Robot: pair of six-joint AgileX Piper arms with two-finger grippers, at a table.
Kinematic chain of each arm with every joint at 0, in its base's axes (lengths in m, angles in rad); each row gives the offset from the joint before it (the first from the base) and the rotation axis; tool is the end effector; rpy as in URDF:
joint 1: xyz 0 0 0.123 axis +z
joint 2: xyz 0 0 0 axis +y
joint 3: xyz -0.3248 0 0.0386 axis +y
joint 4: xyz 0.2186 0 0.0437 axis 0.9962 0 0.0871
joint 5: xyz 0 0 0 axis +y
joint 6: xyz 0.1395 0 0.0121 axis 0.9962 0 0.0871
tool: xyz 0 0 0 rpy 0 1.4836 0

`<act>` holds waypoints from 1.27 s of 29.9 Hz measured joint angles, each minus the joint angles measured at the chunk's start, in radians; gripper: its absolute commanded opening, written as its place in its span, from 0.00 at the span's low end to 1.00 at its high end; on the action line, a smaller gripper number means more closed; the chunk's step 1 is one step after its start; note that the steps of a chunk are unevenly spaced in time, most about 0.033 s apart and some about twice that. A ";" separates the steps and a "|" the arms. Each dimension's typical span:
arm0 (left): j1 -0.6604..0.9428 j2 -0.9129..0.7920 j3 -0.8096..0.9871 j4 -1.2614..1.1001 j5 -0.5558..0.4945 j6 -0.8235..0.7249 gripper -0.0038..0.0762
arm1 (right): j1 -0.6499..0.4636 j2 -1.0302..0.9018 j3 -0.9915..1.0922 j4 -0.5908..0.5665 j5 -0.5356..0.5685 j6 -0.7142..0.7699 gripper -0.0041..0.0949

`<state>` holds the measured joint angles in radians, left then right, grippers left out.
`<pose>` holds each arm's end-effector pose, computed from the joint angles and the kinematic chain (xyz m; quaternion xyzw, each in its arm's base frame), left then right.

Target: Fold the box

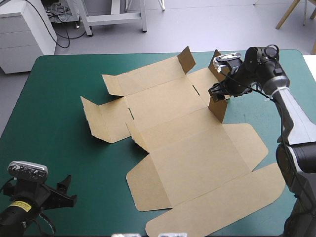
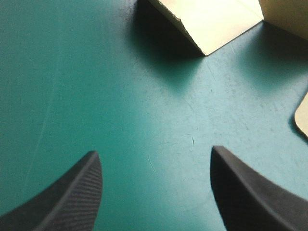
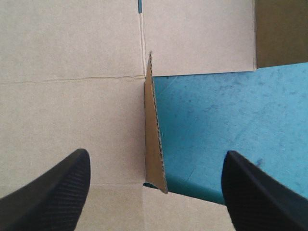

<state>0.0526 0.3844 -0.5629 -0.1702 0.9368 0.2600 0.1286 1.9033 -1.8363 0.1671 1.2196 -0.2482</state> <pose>0.0309 -0.0175 0.2768 0.0774 0.8940 -0.0151 0.4410 0.4080 0.0748 0.3177 -0.1699 0.9646 0.0712 0.1886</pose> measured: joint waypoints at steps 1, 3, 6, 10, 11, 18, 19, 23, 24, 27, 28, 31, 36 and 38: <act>0.000 0.000 0.000 0.001 0.000 0.000 0.62 | 0.000 0.000 0.013 0.005 -0.007 -0.004 0.74; 0.000 0.000 0.000 0.001 0.001 0.000 0.62 | 0.000 0.005 0.031 0.028 -0.024 -0.017 0.72; 0.000 0.000 0.000 0.001 0.001 0.000 0.62 | 0.000 0.030 0.039 0.052 -0.034 -0.025 0.69; 0.000 0.000 0.000 0.001 0.003 0.000 0.62 | 0.000 0.075 0.040 0.055 -0.038 -0.028 0.61; 0.000 0.000 0.000 0.001 0.004 0.000 0.62 | 0.000 0.083 0.041 0.054 -0.038 -0.028 0.59; 0.000 0.000 0.000 0.002 0.004 0.000 0.62 | 0.000 0.093 0.041 0.052 -0.045 -0.029 0.50; 0.000 0.000 0.000 0.002 0.004 0.000 0.62 | 0.000 0.094 0.041 0.051 -0.045 -0.028 0.49; 0.000 0.000 0.000 0.005 0.004 0.000 0.62 | 0.000 0.098 0.041 0.050 -0.045 -0.028 0.42; 0.000 0.000 0.000 0.009 0.004 0.000 0.62 | 0.000 0.099 0.041 0.050 -0.045 -0.028 0.39; 0.000 0.000 0.000 0.016 0.005 0.000 0.62 | 0.000 0.100 0.041 0.050 -0.045 -0.028 0.20; 0.000 0.000 0.000 0.017 0.005 0.000 0.62 | 0.000 0.100 0.041 0.048 -0.045 -0.028 0.11; 0.000 0.000 0.000 0.021 0.005 0.000 0.62 | 0.000 0.100 0.041 0.045 -0.047 -0.031 0.04; 0.000 0.000 0.000 0.021 0.008 0.000 0.62 | 0.003 0.100 0.041 0.044 -0.057 -0.045 0.04; 0.000 0.000 0.000 0.021 0.013 0.000 0.62 | 0.009 0.100 0.041 0.044 -0.059 -0.061 0.04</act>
<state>0.0526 0.3844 -0.5629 -0.1497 0.9499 0.2600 0.1371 2.0035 -1.7951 0.2115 1.1607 -0.3094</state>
